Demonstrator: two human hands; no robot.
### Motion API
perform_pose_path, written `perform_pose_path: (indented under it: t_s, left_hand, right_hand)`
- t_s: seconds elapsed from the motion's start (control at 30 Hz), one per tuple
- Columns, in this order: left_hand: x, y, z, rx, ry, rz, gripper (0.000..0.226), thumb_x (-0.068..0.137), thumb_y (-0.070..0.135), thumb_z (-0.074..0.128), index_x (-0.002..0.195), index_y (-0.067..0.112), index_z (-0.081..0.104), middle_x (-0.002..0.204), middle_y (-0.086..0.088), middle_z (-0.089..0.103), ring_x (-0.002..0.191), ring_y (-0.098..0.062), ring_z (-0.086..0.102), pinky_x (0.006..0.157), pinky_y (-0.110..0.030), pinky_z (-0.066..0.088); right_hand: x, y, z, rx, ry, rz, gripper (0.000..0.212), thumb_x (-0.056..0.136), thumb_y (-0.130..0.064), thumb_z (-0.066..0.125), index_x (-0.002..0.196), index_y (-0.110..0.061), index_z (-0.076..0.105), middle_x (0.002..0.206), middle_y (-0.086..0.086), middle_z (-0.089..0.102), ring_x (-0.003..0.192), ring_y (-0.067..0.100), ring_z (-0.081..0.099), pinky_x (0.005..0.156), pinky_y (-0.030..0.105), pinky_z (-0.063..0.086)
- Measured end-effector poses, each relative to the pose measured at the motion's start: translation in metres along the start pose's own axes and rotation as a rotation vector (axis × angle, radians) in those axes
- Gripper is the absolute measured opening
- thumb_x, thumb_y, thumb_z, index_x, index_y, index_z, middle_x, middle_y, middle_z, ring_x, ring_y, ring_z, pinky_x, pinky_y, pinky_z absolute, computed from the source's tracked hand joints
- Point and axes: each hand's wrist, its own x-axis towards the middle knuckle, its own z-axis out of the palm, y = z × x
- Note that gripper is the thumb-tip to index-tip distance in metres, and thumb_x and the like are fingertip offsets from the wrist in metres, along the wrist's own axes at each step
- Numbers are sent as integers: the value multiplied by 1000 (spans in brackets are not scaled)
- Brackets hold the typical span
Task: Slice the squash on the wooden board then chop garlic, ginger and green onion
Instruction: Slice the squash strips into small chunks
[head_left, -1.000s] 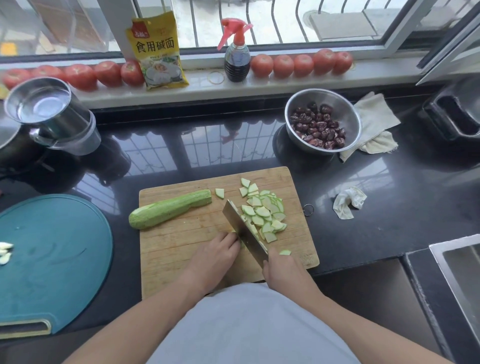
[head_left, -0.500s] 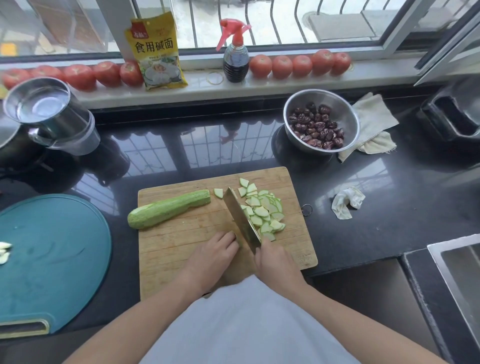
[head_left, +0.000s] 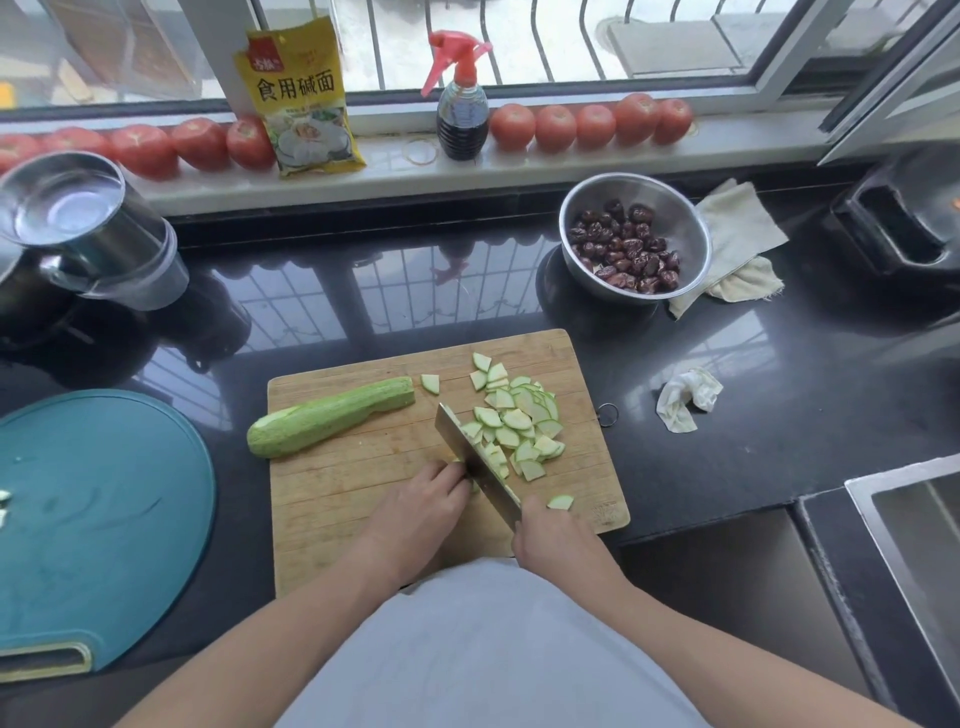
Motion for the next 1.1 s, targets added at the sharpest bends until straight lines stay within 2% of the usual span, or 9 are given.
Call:
perform_pose_path:
  t_s: [0.17,0.23,0.3,0.37,0.5,0.67,0.9,1.0,1.1]
  left_hand:
    - [0,0,-1,-28,75,45,37,63,2,83,96,15,72,104,0,68,86,-19,64,44,-24,49]
    - [-3,-1,3,-46,92,43,38,66,1,82,101,13,72,106,-1,68,90,-20,65,50,-25,52]
    - [-7,-2,9,-72,74,31,49,66,2,83,113,9,71,116,-3,67,98,-21,65,60,-27,56]
    - [-9,-4,12,-73,43,16,59,63,2,84,120,8,67,123,-3,64,105,-22,63,66,-29,58]
    - [-6,-3,11,-59,79,28,48,64,-2,82,109,9,71,113,-4,67,97,-23,65,57,-28,57]
    - [-6,-4,15,-60,101,33,45,66,-2,81,108,10,71,110,-2,67,95,-22,64,55,-25,55]
    - [-5,-4,18,-41,91,22,44,67,-1,81,108,11,71,110,0,66,91,-21,63,47,-25,52]
    - [-4,-4,19,-52,89,25,43,69,0,80,109,12,70,110,0,65,90,-21,61,48,-25,52]
    - [-4,-5,22,-58,91,38,46,68,1,79,111,11,68,113,-1,62,91,-21,58,51,-25,50]
  right_hand:
    - [16,-11,6,71,79,1,6,98,-25,39,94,-19,39,86,8,65,85,36,64,60,37,36]
    - [17,-9,5,138,89,3,13,98,-28,39,88,-21,35,79,5,59,83,37,62,59,37,34]
    - [14,-2,2,171,88,-5,17,99,-28,38,84,-21,32,69,0,48,79,39,60,59,38,33]
    - [8,4,-3,181,93,-33,17,99,-28,40,86,-19,33,67,1,48,77,40,60,58,37,31]
    - [-6,4,-11,123,108,-102,9,99,-27,43,103,-19,42,76,8,62,77,36,60,61,35,29]
    - [-10,-1,-8,-32,81,-64,10,100,-25,39,98,-16,41,85,8,64,83,32,60,67,35,26]
    - [-2,3,3,9,52,-29,12,95,-21,42,87,-17,35,82,12,64,79,37,62,57,35,30]
    - [8,-6,9,-6,60,-23,3,94,-18,40,92,-16,41,86,11,66,82,36,65,59,35,33]
    - [18,-15,10,66,111,5,6,95,-22,43,94,-17,43,85,11,66,82,36,65,57,35,34]
